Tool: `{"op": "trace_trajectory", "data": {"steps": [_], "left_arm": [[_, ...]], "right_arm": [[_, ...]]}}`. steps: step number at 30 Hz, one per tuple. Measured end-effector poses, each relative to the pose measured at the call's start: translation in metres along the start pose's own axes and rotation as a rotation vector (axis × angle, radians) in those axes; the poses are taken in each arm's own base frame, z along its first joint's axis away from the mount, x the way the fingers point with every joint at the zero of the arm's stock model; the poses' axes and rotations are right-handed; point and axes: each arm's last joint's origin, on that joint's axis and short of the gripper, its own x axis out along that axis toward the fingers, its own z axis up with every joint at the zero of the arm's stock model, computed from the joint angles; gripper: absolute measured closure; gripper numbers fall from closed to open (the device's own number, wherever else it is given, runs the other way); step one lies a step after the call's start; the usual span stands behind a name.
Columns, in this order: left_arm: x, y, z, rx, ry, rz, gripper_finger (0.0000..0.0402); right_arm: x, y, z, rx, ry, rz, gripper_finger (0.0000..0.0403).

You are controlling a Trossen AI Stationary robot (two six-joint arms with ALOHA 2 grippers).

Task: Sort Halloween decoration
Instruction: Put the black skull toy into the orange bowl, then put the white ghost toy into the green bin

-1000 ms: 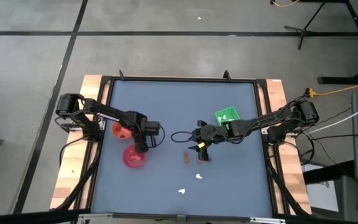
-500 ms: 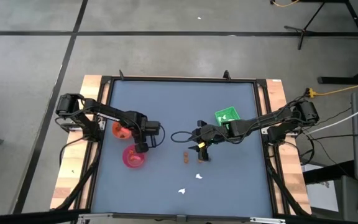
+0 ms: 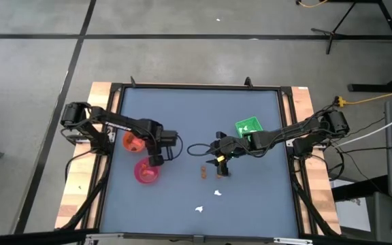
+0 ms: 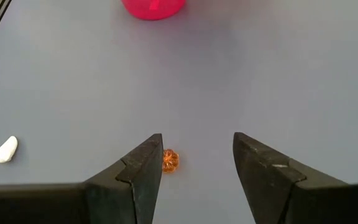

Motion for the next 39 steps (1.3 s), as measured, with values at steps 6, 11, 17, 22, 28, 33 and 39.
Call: {"op": "trace_trajectory", "data": {"steps": [6, 11, 17, 22, 28, 33, 39], "left_arm": [[-0.024, 0.000, 0.005, 0.043, 0.042, 0.020, 0.0329], [-0.033, 0.002, 0.000, 0.049, 0.118, 0.045, 0.0329], [-0.036, 0.007, -0.012, 0.050, 0.246, 0.128, 0.0329], [-0.038, 0.010, -0.019, 0.053, 0.303, 0.199, 0.0329], [-0.031, 0.011, -0.024, 0.061, 0.334, 0.221, 0.0323], [-0.025, 0.013, -0.029, 0.069, 0.355, 0.257, 0.0297], [-0.020, 0.014, -0.034, 0.031, 0.372, 0.287, 0.0254]], "right_arm": [[0.000, 0.000, 0.000, 0.000, 0.000, 0.000, 0.0206], [0.000, 0.000, 0.000, 0.000, 0.000, 0.000, 0.0206], [0.000, 0.000, 0.000, 0.000, 0.000, 0.000, 0.0206], [0.000, 0.000, 0.000, 0.000, 0.000, 0.000, 0.0206], [0.000, 0.000, 0.000, 0.000, 0.000, 0.000, 0.0206], [0.000, 0.000, 0.000, 0.000, 0.000, 0.000, 0.0206], [0.000, 0.000, 0.000, 0.000, 0.000, 0.000, 0.0206]]}}
